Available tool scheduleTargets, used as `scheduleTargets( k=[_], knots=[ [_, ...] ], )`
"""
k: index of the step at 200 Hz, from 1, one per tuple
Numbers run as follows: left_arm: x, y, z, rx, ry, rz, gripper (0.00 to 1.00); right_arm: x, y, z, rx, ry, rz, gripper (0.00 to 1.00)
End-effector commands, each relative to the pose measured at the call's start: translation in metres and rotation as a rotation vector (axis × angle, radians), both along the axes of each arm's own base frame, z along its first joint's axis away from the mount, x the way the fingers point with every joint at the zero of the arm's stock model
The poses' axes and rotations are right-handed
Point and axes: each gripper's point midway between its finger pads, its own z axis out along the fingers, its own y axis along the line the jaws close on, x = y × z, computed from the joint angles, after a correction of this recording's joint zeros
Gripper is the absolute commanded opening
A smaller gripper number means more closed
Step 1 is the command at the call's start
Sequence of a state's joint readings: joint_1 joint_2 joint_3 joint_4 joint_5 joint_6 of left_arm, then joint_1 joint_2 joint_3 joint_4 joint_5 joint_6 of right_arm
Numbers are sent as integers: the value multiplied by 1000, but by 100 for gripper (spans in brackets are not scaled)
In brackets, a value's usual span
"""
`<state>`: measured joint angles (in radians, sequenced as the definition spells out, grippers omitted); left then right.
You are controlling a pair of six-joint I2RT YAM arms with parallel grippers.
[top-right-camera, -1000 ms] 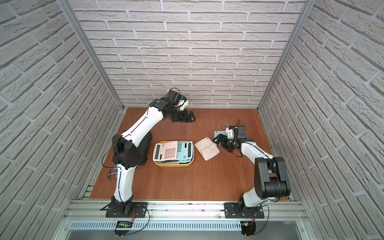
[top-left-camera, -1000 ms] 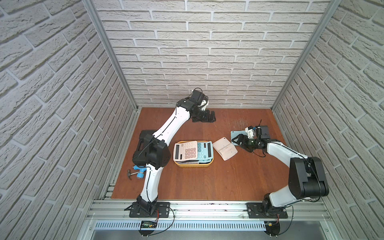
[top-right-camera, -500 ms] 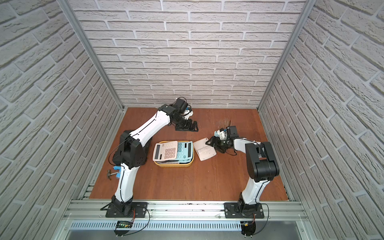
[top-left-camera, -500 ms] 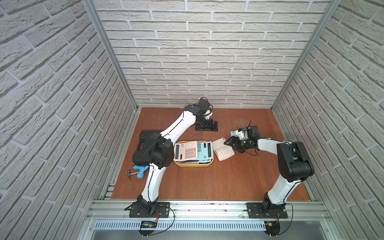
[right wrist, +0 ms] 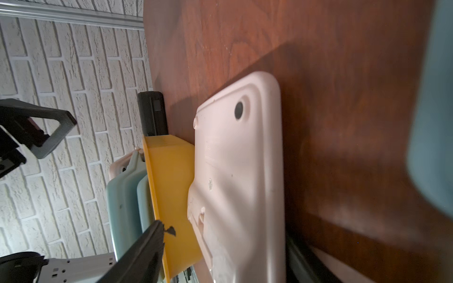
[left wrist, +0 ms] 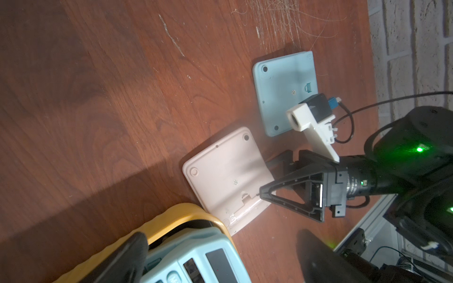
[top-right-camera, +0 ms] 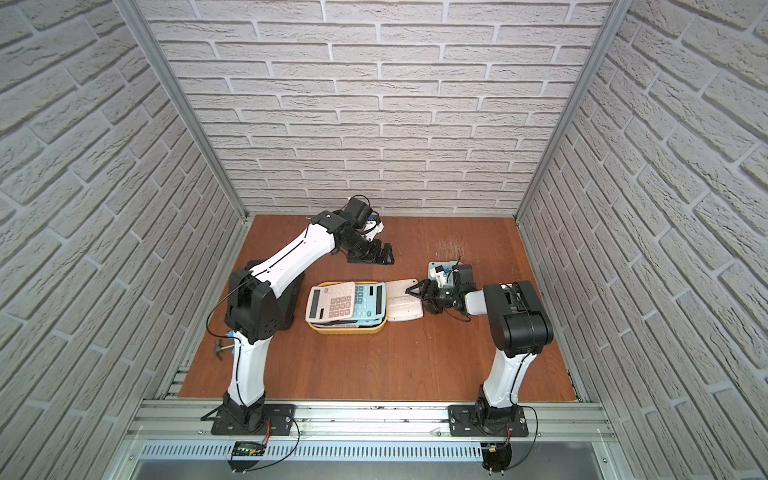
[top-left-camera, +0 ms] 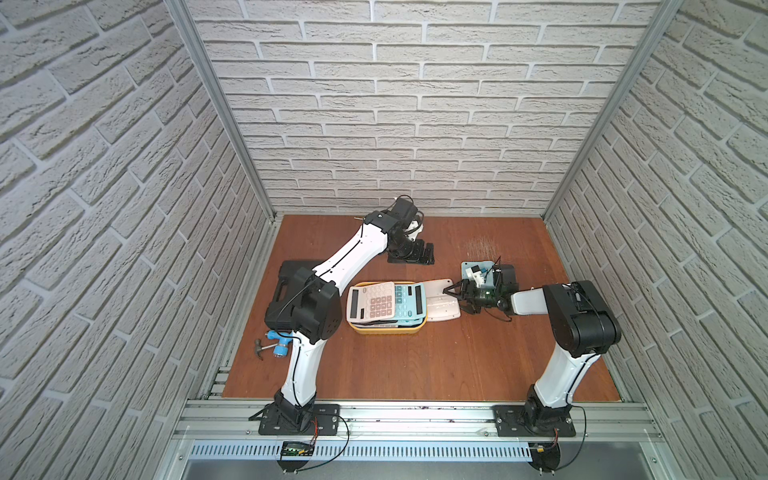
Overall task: Put the calculator in the storage box
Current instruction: Pick up the calculator at the center of the board.
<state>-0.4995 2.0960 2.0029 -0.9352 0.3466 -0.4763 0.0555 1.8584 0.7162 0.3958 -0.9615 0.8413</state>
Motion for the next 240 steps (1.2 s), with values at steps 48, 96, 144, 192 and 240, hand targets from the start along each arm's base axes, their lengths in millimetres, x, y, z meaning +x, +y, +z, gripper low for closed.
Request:
scheduleTargets(
  k=[48,96,144,192,240],
  knots=[
    [-2,2,29,-39,-65,13,98,4,6,15,53,-49,11,31],
    [-9,7,54,-59,-111,21,98,-9,-9,22,-134,-66,22,19],
    [-17,11,82,-112,-160,47,98,-19,-30,72,-402,-230,6,18],
    [-20,11,124,-320,-215,142,98,-28,-36,143,-797,-603,-3,17],
    [-19,26,146,-545,-150,287,98,-39,-26,192,-1154,-915,5,14]
  ],
)
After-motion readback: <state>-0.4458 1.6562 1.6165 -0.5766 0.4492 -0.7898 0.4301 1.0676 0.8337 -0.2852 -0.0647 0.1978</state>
